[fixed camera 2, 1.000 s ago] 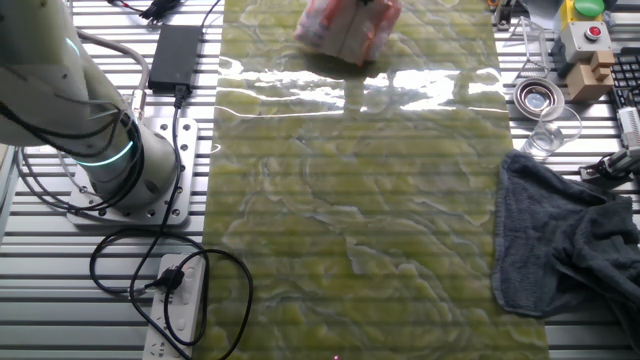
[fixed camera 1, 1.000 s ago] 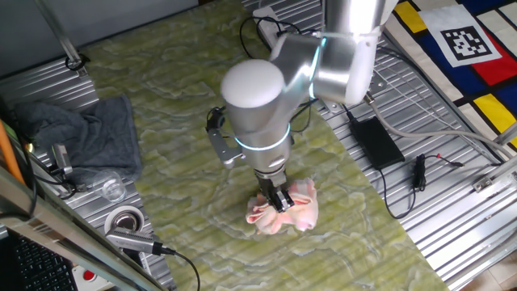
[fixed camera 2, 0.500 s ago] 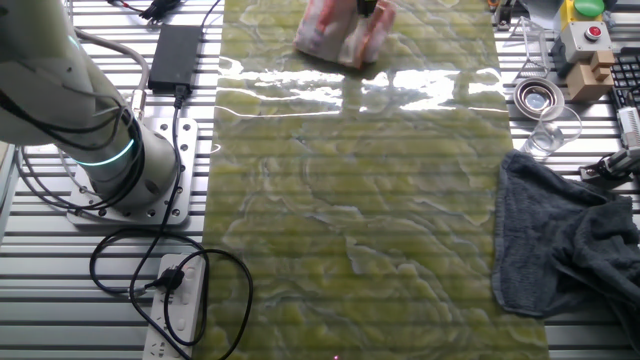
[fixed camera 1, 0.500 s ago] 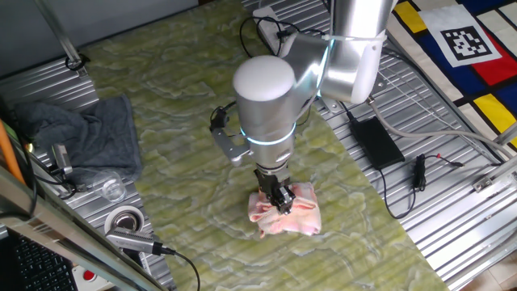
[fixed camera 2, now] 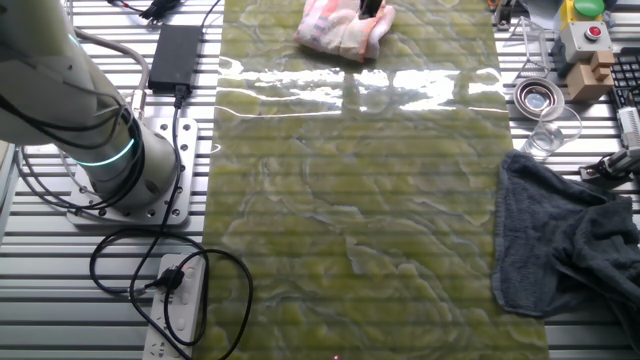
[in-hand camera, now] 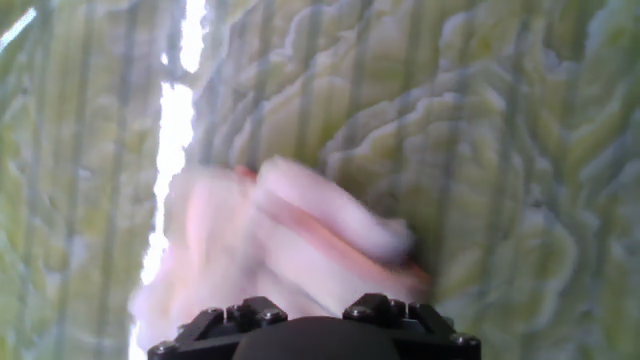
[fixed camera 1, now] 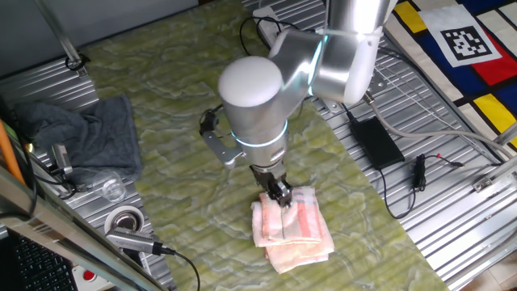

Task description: Clean the table with a cloth

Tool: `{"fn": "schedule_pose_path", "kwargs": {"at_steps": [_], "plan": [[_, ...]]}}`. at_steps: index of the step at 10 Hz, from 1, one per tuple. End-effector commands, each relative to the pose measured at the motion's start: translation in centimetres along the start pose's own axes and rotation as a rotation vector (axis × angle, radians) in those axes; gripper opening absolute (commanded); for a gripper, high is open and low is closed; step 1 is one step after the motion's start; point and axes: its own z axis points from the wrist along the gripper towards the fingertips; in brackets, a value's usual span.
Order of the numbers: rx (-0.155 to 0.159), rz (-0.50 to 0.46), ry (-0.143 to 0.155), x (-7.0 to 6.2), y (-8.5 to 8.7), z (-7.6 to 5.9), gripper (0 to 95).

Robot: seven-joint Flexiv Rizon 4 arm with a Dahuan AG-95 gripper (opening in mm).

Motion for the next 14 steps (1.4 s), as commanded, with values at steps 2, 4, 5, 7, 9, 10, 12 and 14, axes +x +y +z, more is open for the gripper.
{"fn": "schedule_pose_path", "kwargs": {"at_steps": [2, 4, 5, 7, 9, 10, 12, 14], "plan": [[0.031, -0.060, 0.028, 2.3, -2.4, -0.4, 0.0], [0.029, -0.073, 0.022, 3.3, -3.0, 0.1, 0.0], [0.028, -0.073, 0.020, 3.3, -3.0, 0.1, 0.0], [0.020, -0.075, 0.014, 3.3, -3.0, 0.0, 0.0], [0.012, -0.075, 0.011, 3.3, -3.0, 0.0, 0.0], [0.009, -0.073, 0.009, 3.3, -3.0, 0.0, 0.0], [-0.002, -0.073, 0.003, 3.3, -3.0, 0.0, 0.0], [-0.003, -0.072, 0.005, 3.3, -3.0, 0.0, 0.0]]}}
